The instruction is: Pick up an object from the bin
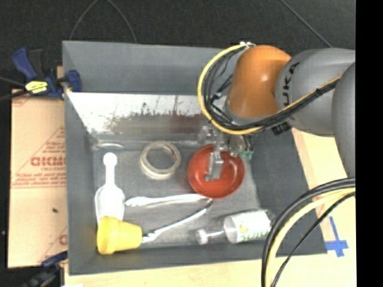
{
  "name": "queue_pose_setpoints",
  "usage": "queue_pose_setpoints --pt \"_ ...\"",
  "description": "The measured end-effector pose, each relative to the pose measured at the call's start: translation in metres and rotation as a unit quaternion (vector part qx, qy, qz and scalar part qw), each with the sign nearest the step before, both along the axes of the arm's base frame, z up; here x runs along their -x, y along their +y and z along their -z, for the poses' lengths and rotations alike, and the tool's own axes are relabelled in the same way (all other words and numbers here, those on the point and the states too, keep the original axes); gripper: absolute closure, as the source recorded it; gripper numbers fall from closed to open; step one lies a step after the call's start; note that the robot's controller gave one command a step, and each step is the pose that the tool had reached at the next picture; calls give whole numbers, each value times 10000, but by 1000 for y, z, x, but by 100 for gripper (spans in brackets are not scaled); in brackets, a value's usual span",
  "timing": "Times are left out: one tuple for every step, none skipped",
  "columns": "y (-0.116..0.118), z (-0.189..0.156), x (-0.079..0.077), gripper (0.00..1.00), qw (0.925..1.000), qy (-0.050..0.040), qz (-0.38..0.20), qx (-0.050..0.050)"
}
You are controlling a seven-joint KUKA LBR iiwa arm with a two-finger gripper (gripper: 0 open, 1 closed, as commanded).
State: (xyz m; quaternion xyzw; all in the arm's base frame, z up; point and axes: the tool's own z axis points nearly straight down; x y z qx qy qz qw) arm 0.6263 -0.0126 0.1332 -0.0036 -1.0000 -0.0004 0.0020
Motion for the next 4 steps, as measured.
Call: queue_pose_setpoints --pt "0 -5 -2 0 10000 -41 -1 2" --pt "0 63 -21 0 9784 -31 -2065 -2" --pt "-22 61 -4 0 9759 -67 -2181 12" --pt "-4 60 -19 0 9778 -81 -2093 -6"
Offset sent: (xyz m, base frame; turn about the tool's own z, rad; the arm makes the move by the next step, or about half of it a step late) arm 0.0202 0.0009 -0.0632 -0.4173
